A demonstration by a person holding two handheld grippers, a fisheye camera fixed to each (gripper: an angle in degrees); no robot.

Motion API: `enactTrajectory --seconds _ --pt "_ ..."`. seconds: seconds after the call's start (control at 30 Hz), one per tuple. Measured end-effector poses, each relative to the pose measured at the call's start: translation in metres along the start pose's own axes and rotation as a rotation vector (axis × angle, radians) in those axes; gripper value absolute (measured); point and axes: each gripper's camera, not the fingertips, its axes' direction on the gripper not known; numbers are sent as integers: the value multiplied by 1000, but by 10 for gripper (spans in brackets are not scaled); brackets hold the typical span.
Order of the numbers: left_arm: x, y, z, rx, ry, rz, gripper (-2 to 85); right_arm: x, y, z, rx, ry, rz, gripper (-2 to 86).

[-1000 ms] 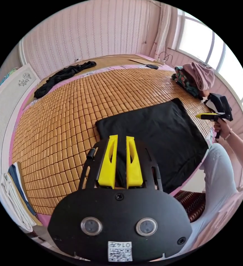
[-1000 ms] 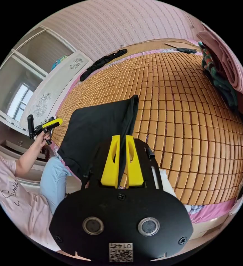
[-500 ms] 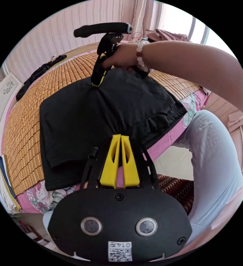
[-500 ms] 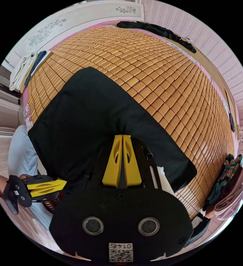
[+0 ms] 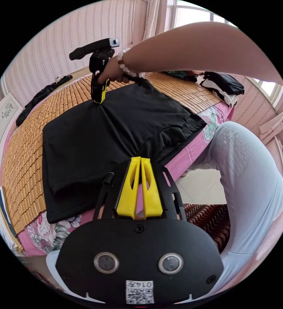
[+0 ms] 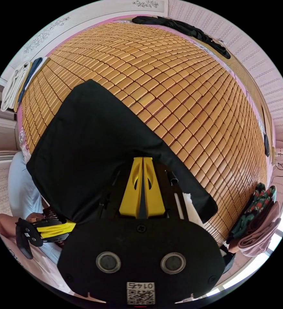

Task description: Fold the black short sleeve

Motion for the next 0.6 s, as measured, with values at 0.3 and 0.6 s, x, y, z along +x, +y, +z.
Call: enactTrajectory --seconds 0.3,0.6 --pt "24 13 -2 47 -86 28 -2 12 45 -24 151 -36 62 -6" --pt "61 15 -12 205 35 90 102 39 245 -25 118 -54 402 57"
